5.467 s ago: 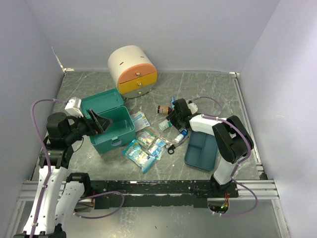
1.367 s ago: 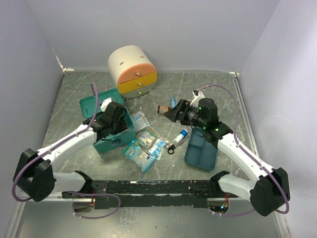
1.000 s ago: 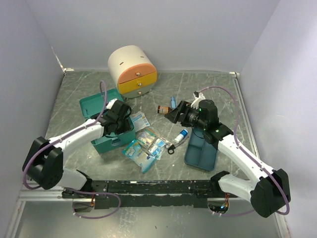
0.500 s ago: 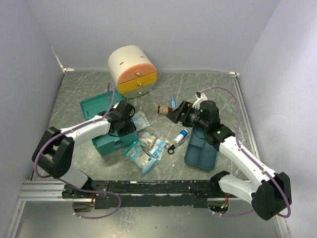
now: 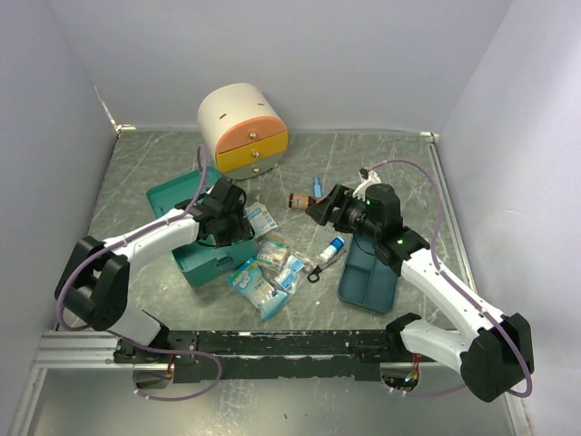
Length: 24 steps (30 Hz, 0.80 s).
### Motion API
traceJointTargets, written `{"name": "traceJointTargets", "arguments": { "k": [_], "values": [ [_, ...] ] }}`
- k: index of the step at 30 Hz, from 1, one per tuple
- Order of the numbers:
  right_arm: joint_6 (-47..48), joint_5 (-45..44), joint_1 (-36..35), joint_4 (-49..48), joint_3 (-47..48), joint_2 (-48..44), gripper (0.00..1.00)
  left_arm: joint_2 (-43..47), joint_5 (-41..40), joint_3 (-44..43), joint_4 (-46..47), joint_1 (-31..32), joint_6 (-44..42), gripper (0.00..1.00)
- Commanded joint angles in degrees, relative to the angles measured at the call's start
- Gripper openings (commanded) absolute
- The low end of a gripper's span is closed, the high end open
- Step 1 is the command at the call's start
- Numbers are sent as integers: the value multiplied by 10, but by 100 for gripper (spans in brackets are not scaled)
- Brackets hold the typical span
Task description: Organize the medicine kit
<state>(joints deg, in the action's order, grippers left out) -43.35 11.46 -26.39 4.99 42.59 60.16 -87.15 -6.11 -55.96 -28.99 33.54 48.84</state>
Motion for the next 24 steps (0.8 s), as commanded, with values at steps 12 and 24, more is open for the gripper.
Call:
{"name": "traceJointTargets", "arguments": {
  "k": [12,24],
  "values": [
    [9,-30,1,4,5,17,72,53,-72,35,45,-10,1,59],
    [25,-70,1,20,27,64,71,42,-16,87,107,-10,17,40]
  ]
}}
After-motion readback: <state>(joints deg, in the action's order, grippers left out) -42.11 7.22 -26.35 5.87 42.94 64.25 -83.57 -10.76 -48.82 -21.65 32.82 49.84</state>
